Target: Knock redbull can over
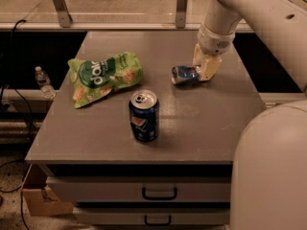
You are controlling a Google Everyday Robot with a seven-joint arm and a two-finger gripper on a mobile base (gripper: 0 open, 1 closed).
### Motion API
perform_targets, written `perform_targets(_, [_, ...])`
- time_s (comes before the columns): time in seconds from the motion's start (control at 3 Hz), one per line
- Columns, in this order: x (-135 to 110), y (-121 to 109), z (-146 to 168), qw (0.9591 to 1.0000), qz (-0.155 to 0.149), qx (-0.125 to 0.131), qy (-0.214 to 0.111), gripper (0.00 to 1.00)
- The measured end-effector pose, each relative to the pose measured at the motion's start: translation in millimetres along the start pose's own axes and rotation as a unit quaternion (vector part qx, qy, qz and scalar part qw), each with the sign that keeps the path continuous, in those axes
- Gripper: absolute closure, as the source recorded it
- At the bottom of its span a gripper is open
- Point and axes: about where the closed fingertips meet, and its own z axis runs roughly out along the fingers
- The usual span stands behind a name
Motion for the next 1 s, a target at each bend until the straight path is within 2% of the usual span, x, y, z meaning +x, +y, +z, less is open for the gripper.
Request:
perform_targets(0.67, [-0.6,-3.0,2.2,1.0,0.0,0.003,-0.001,0.13])
perform_targets(1.0, [-1.0,-5.0,5.2,1.0,-0.001,0.004,-0.001,0.0])
